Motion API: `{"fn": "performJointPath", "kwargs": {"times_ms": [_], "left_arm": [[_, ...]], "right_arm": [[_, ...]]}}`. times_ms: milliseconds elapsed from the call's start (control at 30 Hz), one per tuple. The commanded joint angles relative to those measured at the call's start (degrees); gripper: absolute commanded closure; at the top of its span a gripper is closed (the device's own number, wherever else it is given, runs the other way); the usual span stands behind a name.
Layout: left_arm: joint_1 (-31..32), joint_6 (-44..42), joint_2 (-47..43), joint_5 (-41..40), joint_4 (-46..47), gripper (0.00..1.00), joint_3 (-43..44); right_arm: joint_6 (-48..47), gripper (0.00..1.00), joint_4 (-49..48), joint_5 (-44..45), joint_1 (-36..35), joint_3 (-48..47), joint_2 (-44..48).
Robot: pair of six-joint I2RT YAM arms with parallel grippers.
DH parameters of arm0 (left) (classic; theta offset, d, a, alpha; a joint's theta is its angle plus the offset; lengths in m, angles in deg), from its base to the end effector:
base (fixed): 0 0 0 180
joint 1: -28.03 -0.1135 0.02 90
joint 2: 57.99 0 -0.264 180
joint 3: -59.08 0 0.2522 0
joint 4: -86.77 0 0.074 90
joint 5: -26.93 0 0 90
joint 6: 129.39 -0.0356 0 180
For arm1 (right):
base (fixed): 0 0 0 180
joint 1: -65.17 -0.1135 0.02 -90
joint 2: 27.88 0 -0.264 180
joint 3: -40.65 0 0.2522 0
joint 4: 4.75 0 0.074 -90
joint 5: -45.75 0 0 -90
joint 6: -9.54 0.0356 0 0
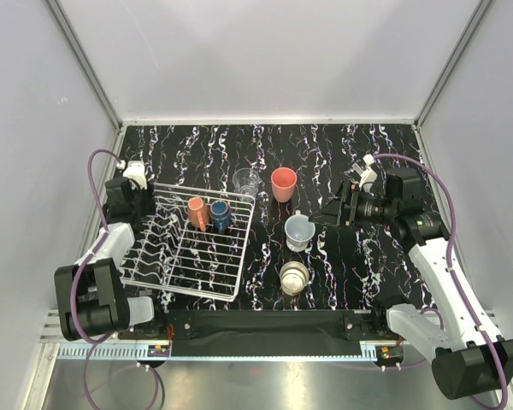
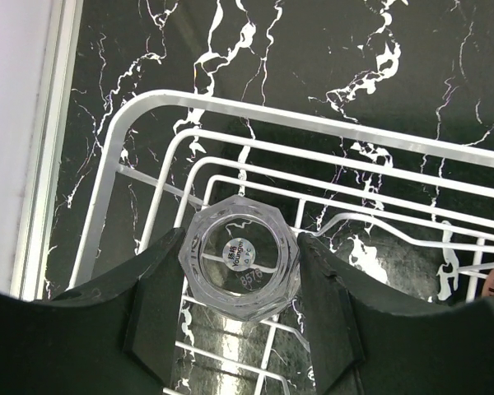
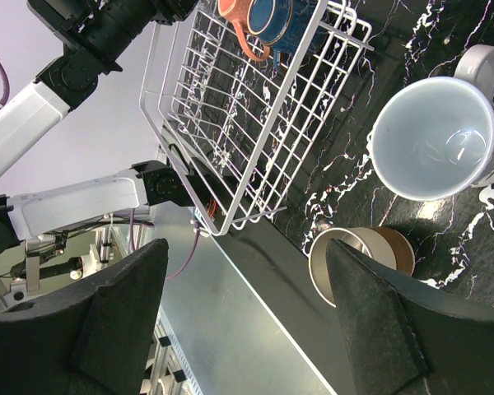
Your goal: Load the cups into the dish rack
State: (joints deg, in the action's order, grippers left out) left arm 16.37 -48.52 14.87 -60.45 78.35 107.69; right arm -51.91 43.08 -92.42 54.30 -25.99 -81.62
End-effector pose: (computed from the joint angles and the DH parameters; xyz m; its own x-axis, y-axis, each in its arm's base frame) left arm 0.2592 0.0518 0.2030 -0.5480 0.0488 -0.8350 -0.0782 0.9909 0.1092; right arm 0.1814 0.0618 0.3267 -0.8408 0.1631 -0.5163 -0.3687 0.5257 0.7666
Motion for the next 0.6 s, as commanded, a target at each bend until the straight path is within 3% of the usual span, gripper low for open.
{"fn": "performJointPath", "kwargs": {"times_ms": [0,200,433,567], "left_arm": [[-0.47,-1.33,0.7,0.29,1.43,1.0,3.9],[-0.56,-2.21,2.37,0.82,-0.42,0.99,5.31],[-0.64,-3.0,2.29,-1.56,-1.39,0.86,4.97],[-0.64,-3.18,2.29,-1.65,-2.71,0.74,5.05]], "right_arm": [[-0.61,0.15,-1.72,-1.32,-0.2,-0.47,1.0],[-0.26,0.16,-1.98,-1.41,-0.11,-0.47,1.0],[0.1,0.15,-1.98,-1.32,-0.11,-0.47,1.35],[0.27,0.15,-2.16,-1.5,-0.2,-0.55,1.44]]}}
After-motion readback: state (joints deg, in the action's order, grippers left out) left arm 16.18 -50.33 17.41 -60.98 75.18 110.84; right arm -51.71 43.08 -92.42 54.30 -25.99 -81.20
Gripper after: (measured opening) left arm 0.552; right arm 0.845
